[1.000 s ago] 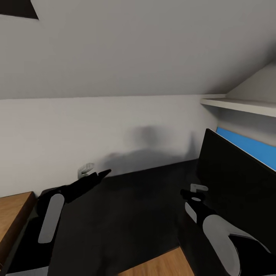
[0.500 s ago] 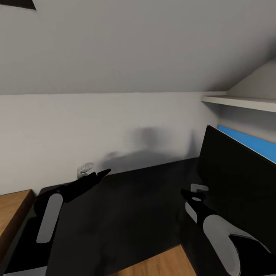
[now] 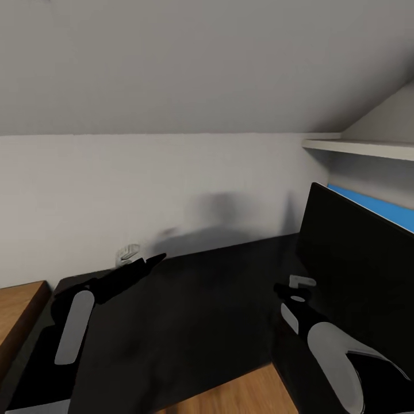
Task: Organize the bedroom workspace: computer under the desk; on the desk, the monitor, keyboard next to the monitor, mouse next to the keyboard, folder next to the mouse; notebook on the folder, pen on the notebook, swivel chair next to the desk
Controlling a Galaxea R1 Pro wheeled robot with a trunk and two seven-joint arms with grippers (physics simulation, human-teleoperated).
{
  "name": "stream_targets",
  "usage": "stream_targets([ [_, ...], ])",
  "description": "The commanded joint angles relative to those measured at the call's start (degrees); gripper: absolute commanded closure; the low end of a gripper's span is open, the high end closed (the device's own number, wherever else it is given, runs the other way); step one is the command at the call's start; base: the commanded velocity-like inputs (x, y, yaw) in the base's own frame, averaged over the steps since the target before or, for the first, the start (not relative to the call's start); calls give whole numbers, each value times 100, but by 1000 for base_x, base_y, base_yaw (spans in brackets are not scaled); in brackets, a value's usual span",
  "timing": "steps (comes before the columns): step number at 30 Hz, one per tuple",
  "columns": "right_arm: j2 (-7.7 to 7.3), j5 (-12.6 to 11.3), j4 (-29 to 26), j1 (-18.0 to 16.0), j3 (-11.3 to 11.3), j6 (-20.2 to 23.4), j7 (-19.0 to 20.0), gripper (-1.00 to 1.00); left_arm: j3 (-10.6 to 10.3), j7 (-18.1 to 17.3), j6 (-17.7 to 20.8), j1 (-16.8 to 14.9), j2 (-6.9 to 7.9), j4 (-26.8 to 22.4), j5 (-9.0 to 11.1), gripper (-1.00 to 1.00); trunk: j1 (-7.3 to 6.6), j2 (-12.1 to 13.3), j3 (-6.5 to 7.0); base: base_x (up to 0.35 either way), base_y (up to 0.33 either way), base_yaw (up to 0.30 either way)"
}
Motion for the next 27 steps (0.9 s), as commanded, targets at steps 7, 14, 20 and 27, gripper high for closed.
stream_targets([
  [7, 3, 34, -16, -4, -46, -66, 1, -100, 17, -39, 27, -5, 2, -1, -45, -100, 88, -166, -78, 0, 0, 0],
  [14, 3, 32, -12, -4, -46, -69, 9, -100, 32, -39, 25, -5, 65, -1, -51, -100, 88, -166, -78, 0, 0, 0],
  [20, 3, 31, 2, -4, -46, -58, 11, -100, 35, -32, 18, -5, 82, 11, -65, -100, 88, -166, -78, 0, 0, 0],
  [27, 2, 33, 4, -4, -54, -40, 11, -100, 36, -23, 4, -5, 86, 24, -74, -100, 88, -166, -78, 39, 0, 0],
])
